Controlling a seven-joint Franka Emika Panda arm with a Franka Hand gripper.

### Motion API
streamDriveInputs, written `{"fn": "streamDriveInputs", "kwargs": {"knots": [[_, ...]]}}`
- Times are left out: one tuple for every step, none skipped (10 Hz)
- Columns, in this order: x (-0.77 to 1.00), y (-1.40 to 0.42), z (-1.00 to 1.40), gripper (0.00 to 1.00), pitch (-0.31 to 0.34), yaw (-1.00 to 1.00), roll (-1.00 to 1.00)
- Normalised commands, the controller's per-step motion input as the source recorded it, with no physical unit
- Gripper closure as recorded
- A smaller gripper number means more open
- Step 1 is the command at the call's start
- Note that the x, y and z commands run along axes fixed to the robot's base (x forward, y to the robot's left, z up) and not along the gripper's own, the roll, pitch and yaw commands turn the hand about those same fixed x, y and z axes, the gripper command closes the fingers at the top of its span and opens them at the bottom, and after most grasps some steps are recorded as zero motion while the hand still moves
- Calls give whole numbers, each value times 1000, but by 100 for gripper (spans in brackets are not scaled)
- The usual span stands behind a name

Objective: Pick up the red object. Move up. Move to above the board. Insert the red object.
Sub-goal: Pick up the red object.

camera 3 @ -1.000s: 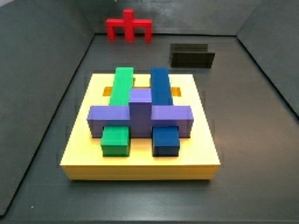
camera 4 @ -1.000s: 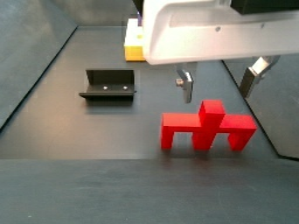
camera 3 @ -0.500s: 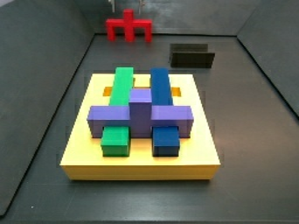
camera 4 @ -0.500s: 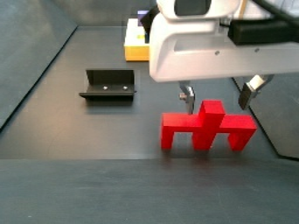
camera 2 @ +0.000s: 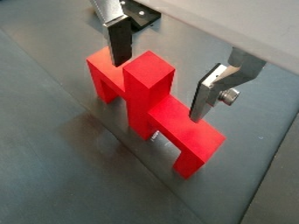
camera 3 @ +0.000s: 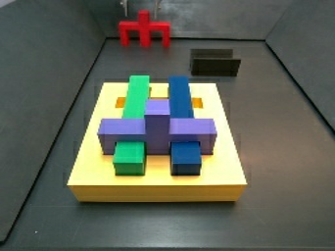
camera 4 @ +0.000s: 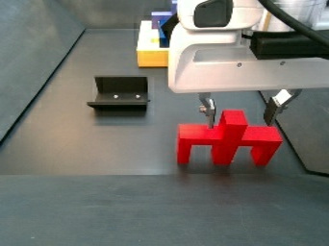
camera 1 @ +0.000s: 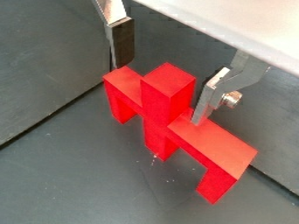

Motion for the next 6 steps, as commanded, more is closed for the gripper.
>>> {"fn": "streamDriveInputs", "kwargs": {"knots": [[0,-3,-197,0,109,-66,354],[0,0,-220,0,101,-23,333],[0,0,-151,0,110,-51,266],[0,14,-34,0,110,-71,197],[20,0,0,0,54,-11,64],[0,0,0,0,0,0,0]]}}
